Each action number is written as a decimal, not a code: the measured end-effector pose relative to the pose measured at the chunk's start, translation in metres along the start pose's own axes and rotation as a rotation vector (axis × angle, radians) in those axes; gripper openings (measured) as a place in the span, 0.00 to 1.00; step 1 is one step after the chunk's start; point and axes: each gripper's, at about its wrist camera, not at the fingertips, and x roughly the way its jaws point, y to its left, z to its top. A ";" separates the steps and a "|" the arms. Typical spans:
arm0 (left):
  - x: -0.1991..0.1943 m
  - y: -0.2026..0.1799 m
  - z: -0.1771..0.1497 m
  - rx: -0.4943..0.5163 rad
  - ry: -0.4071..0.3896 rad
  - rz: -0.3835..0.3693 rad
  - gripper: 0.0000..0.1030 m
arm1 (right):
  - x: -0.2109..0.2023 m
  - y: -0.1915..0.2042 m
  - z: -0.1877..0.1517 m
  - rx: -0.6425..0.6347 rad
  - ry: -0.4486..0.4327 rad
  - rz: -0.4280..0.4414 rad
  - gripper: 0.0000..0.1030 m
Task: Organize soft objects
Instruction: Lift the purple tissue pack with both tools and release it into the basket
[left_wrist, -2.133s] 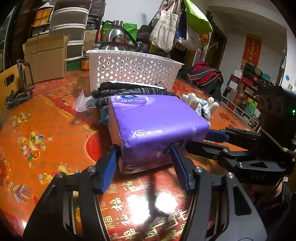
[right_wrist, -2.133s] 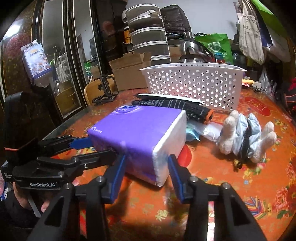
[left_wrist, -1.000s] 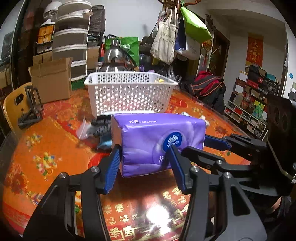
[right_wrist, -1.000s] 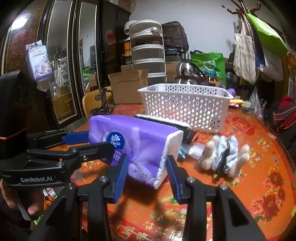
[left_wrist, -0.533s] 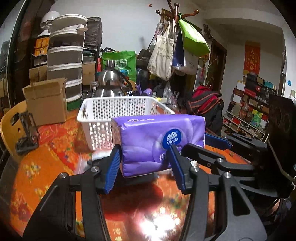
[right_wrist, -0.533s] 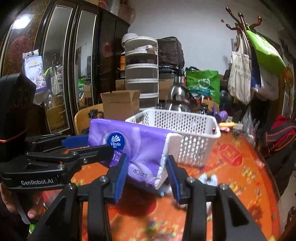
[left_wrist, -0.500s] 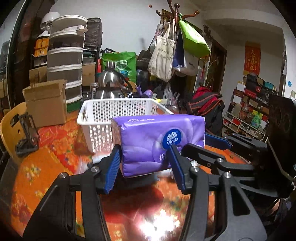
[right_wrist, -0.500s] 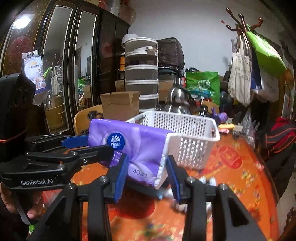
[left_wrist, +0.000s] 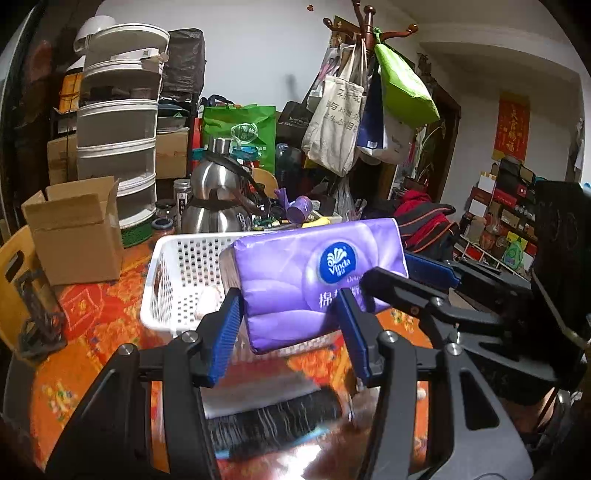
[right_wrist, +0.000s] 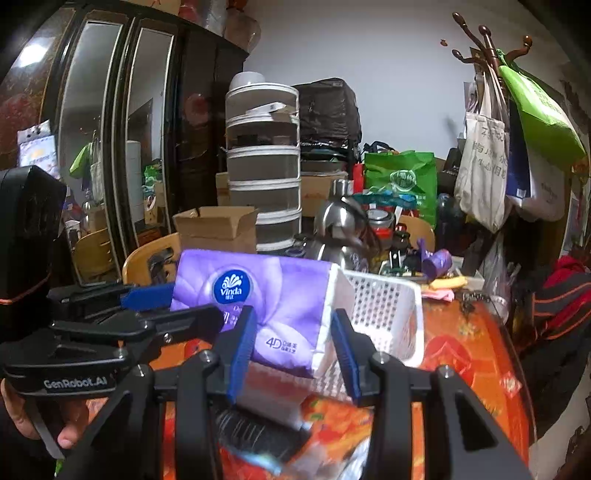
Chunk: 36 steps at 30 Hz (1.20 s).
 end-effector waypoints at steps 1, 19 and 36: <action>0.005 0.002 0.006 -0.002 0.002 0.000 0.48 | 0.007 -0.007 0.008 0.008 0.000 0.007 0.40; 0.152 0.065 0.047 -0.131 0.199 0.012 0.48 | 0.129 -0.067 0.019 0.137 0.161 0.039 0.40; 0.191 0.125 0.022 -0.273 0.221 0.039 0.82 | 0.164 -0.088 -0.001 0.184 0.233 0.002 0.74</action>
